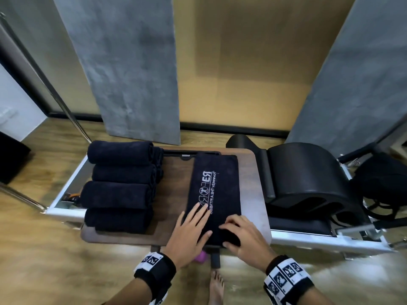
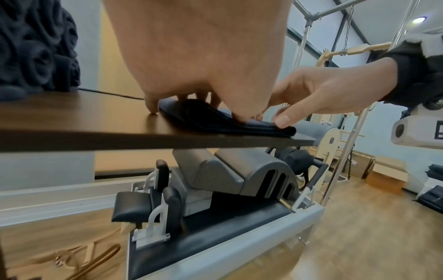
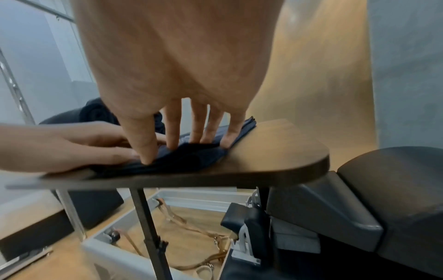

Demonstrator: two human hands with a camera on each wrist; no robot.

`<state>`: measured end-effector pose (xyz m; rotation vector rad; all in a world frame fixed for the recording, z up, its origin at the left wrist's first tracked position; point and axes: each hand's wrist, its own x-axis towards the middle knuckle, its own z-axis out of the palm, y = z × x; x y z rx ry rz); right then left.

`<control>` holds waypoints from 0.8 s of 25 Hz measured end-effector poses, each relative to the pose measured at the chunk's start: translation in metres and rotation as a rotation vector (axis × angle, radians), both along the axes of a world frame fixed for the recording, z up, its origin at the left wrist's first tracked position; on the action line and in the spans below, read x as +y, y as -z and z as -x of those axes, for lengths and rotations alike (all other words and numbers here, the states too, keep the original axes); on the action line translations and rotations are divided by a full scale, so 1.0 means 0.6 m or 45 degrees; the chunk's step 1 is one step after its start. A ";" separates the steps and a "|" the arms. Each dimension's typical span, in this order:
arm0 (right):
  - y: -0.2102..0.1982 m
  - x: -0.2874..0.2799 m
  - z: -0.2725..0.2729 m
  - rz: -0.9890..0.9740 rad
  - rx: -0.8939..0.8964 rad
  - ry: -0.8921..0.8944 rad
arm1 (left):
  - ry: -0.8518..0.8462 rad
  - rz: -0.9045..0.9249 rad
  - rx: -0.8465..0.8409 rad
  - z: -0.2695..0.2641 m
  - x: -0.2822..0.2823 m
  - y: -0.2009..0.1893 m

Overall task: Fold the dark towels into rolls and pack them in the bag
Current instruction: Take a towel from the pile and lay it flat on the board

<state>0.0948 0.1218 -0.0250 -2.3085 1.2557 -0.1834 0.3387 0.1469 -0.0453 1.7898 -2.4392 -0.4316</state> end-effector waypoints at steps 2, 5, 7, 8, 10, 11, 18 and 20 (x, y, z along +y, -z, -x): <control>0.014 0.026 -0.002 0.100 0.147 -0.024 | 0.012 0.026 0.026 -0.012 0.029 0.009; 0.030 0.053 -0.004 0.192 0.205 0.032 | 0.093 0.042 0.156 -0.037 0.051 0.015; 0.038 0.059 -0.002 0.180 0.130 0.103 | 0.104 0.055 0.326 -0.055 0.050 0.013; 0.040 0.062 0.001 0.169 0.078 0.136 | 0.096 0.063 0.395 -0.064 0.051 0.011; 0.044 0.067 0.005 0.160 -0.018 0.178 | 0.066 0.082 0.440 -0.076 0.053 0.005; 0.046 0.070 0.007 0.163 -0.052 0.188 | 0.038 0.105 0.416 -0.078 0.054 0.003; 0.039 0.075 -0.009 0.290 0.004 0.233 | -0.315 0.083 0.583 -0.058 0.029 -0.011; 0.033 0.073 -0.015 0.268 0.074 0.237 | -0.491 -0.032 0.641 -0.047 0.015 -0.012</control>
